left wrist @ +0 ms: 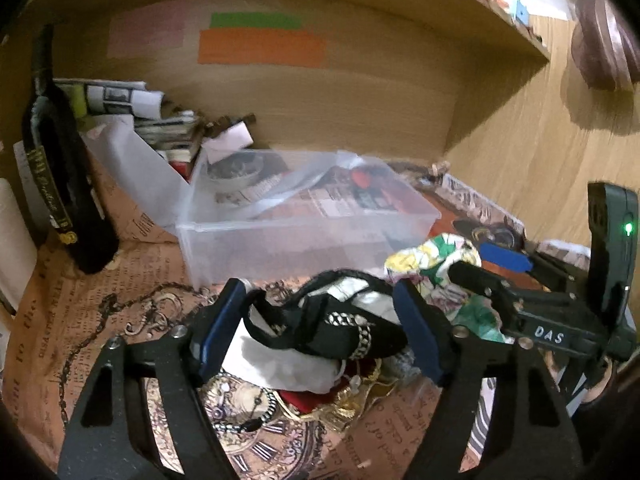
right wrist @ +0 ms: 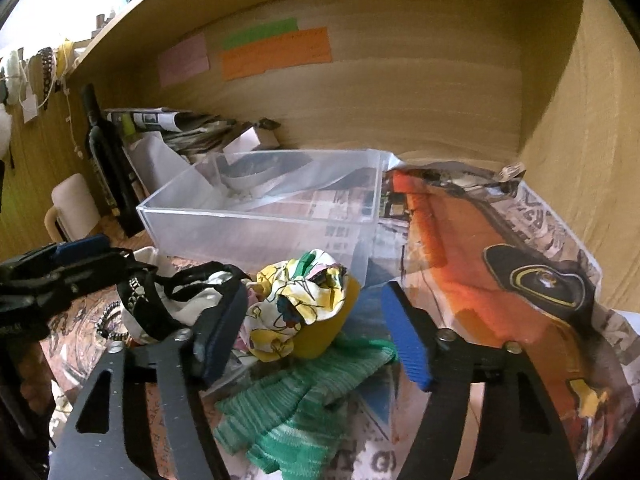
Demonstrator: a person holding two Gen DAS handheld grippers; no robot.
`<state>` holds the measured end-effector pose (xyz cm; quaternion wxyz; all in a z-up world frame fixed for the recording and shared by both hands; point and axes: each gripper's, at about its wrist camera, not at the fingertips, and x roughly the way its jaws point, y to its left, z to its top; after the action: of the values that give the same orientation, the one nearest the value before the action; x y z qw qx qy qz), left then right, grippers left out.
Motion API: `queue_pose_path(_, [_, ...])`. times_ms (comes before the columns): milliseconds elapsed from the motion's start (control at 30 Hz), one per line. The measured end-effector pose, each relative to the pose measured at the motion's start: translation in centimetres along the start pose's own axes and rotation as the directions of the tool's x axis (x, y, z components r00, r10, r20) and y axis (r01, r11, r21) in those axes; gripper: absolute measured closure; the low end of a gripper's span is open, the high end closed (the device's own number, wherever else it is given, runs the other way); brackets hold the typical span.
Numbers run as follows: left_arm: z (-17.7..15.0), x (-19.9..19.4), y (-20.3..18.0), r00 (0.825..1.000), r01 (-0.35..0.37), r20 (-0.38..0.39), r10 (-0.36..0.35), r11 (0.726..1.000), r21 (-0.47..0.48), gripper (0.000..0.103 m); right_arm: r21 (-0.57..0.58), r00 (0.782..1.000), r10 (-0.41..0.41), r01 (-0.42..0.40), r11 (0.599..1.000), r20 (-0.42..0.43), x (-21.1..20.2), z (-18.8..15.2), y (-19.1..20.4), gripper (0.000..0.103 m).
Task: Organize soft objects
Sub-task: 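Grasp the black strap item with the left tool while the right tool grasps the yellow floral cloth, then lift the black strap with the left tool while the right tool carries the floral cloth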
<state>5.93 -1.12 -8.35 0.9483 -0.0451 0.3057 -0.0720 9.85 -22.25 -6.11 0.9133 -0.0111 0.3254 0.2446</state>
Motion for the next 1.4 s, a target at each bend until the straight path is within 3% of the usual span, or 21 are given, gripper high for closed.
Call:
queue_pose_path(100, [-0.5,0.8,0.0,0.999,0.002,-0.033,-0.002,1.0,-0.001,0.029,0.003,1.0,0.013,-0.013,1.0,-0.024,0.6,-0.2,0.0,0.043])
queue_pose_path(333, [-1.2,2.4,0.3,0.997,-0.001,-0.077,0.0,1.0,-0.006,0.03,0.012,0.996,0.052,-0.051,0.999,-0.076,1.7,-0.6,0.1,0.062])
queue_pose_path(433, [-1.2,2.7,0.2,0.997,-0.003,-0.078,0.003,1.0,-0.005,0.036,0.016,0.995,0.057,-0.056,0.998,-0.076,1.9,-0.7,0.1,0.069])
queue_pose_path(633, [-1.1,2.4,0.2,0.998,0.004,-0.067,-0.005,1.0,-0.014,0.059,0.014,0.997,0.05,-0.049,0.999,-0.058,1.6,-0.6,0.0,0.084])
queue_pose_path(1000, [-0.4,0.5,0.2,1.0,-0.005,-0.029,0.005,1.0,-0.004,0.073,0.025,0.999,0.039,-0.039,0.999,-0.008,0.5,0.2,-0.5,0.089])
queue_pose_path(1400, [1.9,-1.0,1.0,0.999,-0.014,0.046,0.015,1.0,-0.018,0.076,0.002,0.996,0.04,-0.041,0.999,0.078,-1.2,2.2,0.3,0.09])
